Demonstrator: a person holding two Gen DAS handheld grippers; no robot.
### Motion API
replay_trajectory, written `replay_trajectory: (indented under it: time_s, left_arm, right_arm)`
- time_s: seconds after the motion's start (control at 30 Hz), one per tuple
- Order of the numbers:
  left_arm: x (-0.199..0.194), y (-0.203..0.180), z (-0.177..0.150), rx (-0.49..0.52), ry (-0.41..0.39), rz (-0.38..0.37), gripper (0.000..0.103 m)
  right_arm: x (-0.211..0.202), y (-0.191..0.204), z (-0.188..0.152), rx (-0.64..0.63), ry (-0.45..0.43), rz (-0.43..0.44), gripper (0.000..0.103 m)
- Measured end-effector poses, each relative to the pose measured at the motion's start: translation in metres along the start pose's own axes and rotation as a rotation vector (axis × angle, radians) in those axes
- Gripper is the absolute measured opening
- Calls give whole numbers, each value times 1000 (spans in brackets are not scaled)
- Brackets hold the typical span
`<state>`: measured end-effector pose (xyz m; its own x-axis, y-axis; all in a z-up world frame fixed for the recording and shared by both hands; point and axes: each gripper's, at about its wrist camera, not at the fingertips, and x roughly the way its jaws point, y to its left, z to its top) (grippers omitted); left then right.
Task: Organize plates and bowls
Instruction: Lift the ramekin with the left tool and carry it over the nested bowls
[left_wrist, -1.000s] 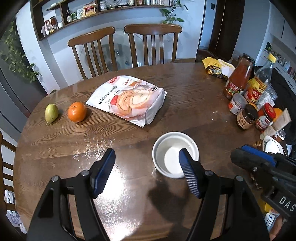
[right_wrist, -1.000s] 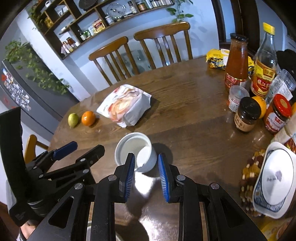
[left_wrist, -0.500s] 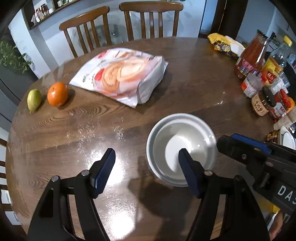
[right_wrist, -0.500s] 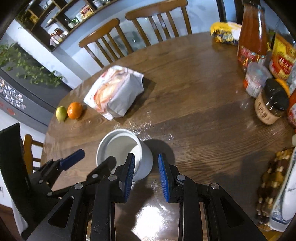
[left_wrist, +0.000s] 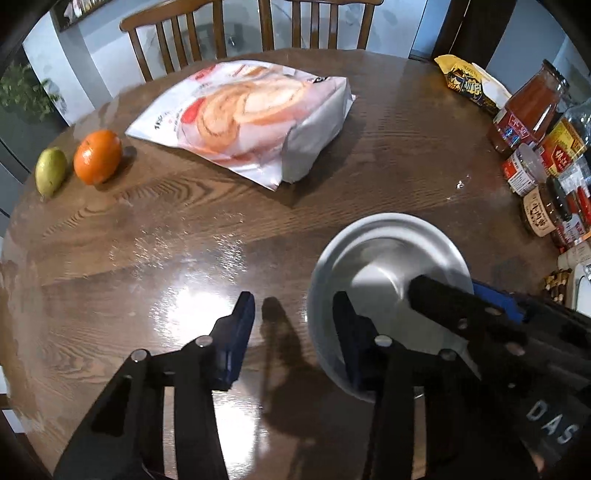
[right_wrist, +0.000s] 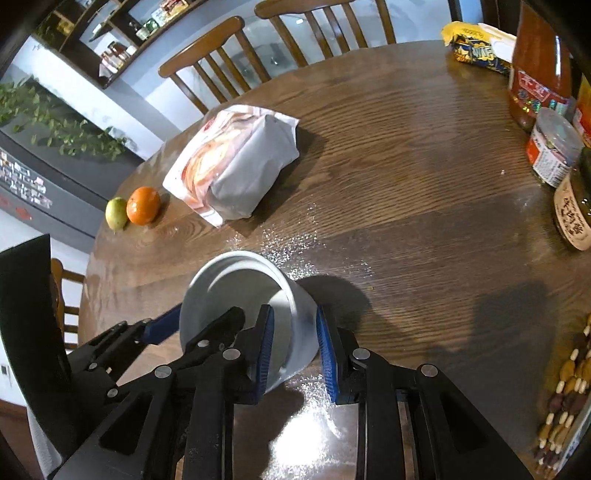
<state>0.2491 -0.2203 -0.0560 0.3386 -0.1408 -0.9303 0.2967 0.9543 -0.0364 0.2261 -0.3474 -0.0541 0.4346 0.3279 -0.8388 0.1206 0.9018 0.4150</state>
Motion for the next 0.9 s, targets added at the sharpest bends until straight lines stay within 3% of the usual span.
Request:
replay_trajectory:
  time_s: [0.17, 0.3, 0.6, 0.9]
  left_arm:
    - [6, -9, 1, 0, 42, -82, 19]
    - [10, -11, 0, 3, 42, -64, 16]
    - [0, -20, -8, 72, -27, -8, 14]
    - [-53, -28, -24, 125, -176, 16, 14]
  right_arm:
    - [4, -2, 0, -5, -3, -12, 19]
    - [5, -3, 1, -17, -2, -8, 19]
    - [-1, 3, -10, -58, -45, -39, 16]
    - [-51, 10, -31, -49, -157, 18, 15]
